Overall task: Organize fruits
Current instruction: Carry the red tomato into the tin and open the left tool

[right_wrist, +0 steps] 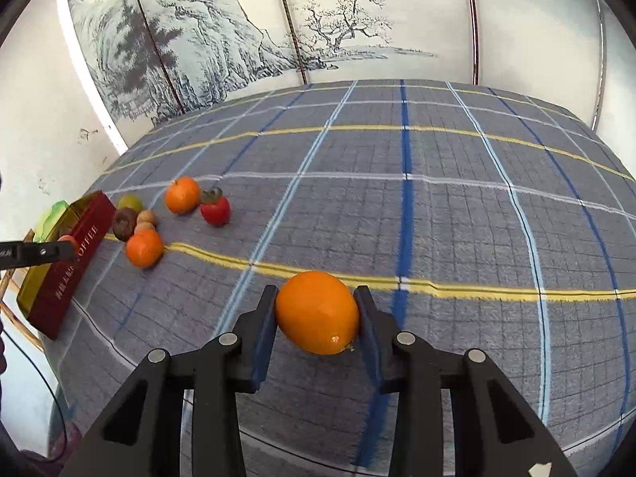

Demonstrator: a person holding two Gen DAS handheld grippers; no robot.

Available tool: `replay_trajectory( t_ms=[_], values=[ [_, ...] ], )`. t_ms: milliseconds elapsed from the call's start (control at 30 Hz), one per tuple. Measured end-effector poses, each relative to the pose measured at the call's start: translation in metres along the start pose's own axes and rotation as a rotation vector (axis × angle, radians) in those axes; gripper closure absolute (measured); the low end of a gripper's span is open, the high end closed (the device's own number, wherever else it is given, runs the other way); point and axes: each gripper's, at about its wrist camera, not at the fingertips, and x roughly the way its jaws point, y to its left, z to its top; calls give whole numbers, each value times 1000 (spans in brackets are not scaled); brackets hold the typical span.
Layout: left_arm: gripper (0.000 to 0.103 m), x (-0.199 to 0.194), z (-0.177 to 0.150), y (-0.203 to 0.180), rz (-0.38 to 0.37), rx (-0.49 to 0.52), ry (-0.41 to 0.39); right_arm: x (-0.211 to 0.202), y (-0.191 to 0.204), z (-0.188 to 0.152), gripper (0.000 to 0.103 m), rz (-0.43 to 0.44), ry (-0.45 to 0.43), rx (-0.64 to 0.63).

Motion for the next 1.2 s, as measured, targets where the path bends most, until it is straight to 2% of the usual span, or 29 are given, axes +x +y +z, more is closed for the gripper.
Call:
replay_trajectory(
  t_ms=[633,933,1200],
  values=[
    [70,-37,-11,45,141,18,-115,11,-1,-5,68,-35,24,28],
    [70,-34,-14,74,216,18,-119,10,1,-6,68,-52,26,19],
    [70,-19,-19,108,279,-2,-72,11,1,-5,68,-57,27,15]
  ],
)
